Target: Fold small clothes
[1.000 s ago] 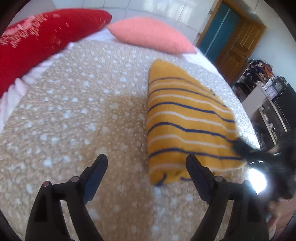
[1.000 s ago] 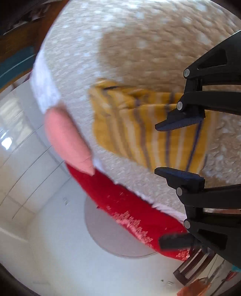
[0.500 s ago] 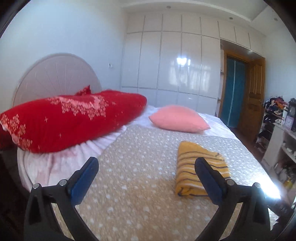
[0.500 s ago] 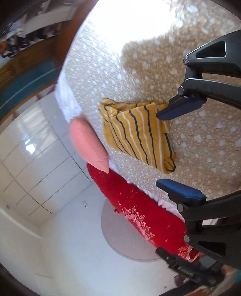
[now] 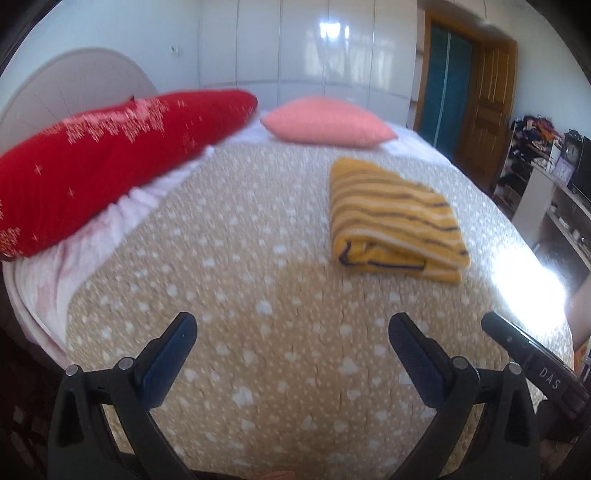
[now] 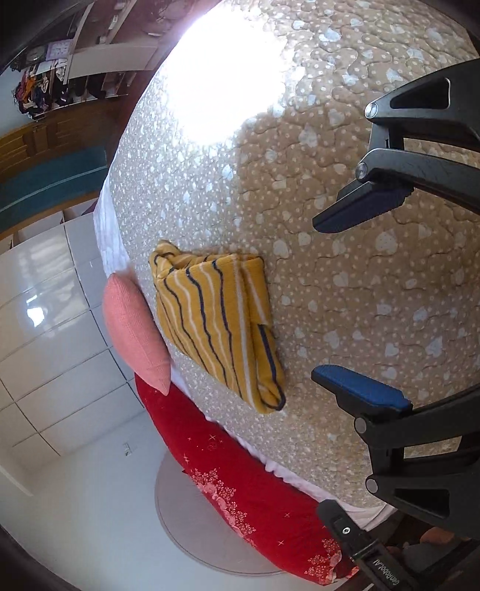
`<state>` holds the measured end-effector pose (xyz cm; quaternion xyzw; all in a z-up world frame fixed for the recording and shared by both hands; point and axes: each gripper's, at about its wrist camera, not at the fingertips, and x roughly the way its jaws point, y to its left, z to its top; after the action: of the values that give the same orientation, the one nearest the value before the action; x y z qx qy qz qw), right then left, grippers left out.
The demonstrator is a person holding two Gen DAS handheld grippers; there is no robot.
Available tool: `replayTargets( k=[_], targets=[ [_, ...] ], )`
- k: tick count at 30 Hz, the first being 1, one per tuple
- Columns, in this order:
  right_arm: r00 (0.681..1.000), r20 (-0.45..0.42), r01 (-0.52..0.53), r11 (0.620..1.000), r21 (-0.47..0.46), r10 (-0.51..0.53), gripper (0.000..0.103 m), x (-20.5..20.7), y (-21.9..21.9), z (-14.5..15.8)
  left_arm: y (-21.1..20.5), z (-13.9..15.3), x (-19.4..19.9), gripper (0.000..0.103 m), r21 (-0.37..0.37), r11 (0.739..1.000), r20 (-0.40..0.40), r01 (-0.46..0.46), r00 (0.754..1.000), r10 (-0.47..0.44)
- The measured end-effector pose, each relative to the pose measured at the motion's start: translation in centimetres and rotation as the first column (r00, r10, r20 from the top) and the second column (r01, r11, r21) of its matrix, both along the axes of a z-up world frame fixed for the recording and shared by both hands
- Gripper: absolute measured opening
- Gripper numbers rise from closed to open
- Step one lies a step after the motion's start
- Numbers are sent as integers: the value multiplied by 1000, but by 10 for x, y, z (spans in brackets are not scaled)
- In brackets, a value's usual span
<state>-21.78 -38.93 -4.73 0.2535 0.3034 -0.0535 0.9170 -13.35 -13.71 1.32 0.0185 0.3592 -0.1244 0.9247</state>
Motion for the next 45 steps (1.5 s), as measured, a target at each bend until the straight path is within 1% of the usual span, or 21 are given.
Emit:
replayTargets(
  k=[2,4,11,19,45],
  targets=[
    [1000,-12,3,1000,2,-3,79,2,-1,-4,-3,-7,3,103,15,1000,-25,1,1000,-1],
    [1000,-22,8,1000,2,-8,79,4,-2,-8,-5,-11,5,103,29,1000,-33,3,999,-2],
    [999,-42,16,1000,-12,-16,79,8,-4,-13,-9,-22,11,103,47,999,-73,12,997,-8],
    [998,-59,11,1000,-22,-12,80,10,-2,-17,-10,-26,11,103,58,998,-86,20,996,-14],
    [997,-77,10,999,-36,-13,83,12,-1,-19,-17,-38,11,103,43,997,-153,66,987,-58]
  ],
)
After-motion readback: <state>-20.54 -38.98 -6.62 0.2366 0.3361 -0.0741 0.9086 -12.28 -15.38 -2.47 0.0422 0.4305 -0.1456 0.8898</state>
